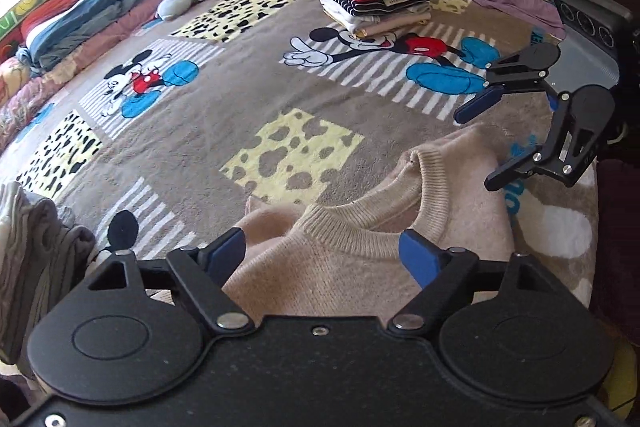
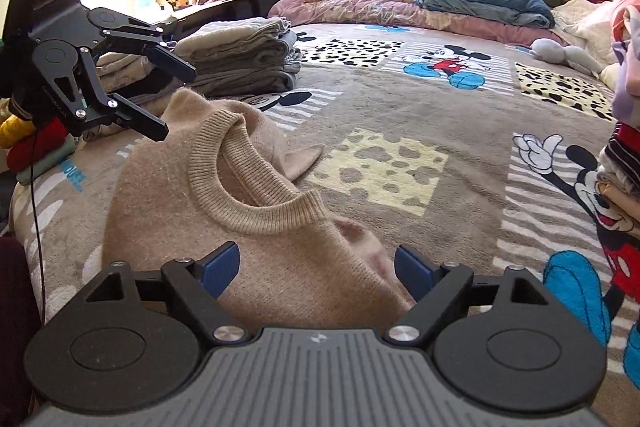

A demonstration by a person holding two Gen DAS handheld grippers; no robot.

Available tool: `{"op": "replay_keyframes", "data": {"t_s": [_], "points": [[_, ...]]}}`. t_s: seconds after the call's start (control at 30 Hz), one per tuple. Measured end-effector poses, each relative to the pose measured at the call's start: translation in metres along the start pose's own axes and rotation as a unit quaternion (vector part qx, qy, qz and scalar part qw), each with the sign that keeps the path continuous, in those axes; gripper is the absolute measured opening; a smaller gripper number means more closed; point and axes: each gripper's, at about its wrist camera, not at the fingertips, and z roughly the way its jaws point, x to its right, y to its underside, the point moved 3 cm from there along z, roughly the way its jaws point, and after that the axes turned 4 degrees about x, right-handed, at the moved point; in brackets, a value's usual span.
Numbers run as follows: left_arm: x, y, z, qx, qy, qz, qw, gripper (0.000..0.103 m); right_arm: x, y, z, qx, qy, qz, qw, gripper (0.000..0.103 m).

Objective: Fold clothes
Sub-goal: 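Move both grippers to the sweater and pinch its shoulders, then lift the sweater by its shoulders with both grippers and shake it out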

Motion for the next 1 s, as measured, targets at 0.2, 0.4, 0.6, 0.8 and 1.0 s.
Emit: {"op": "replay_keyframes", "data": {"t_s": [0.2,0.4,0.6,0.8,1.0], "points": [[-0.022,-0.003,0.026,-0.044,0.054,0.002,0.9975,0.085,0.013,-0.001,0.027,-0.027,-0.049,0.006,0.998,0.075],[-0.015,0.006,0.026,-0.059,0.109,0.024,0.9920,0.067,0.021,0.005,0.042,-0.040,-0.086,0.027,0.995,0.067],[0.006,0.033,-0.005,-0.055,0.124,0.077,0.9878,0.048,0.010,0.014,0.028,-0.034,-0.116,0.019,0.993,0.040],[0.028,0.059,-0.018,-0.043,0.111,0.107,0.9871,0.043,-0.029,0.033,0.005,-0.040,-0.128,-0.041,0.990,0.035],[0.060,0.079,-0.031,-0.031,0.033,0.151,0.9875,0.023,-0.056,0.040,0.010,-0.054,-0.077,-0.106,0.990,0.031]]}}
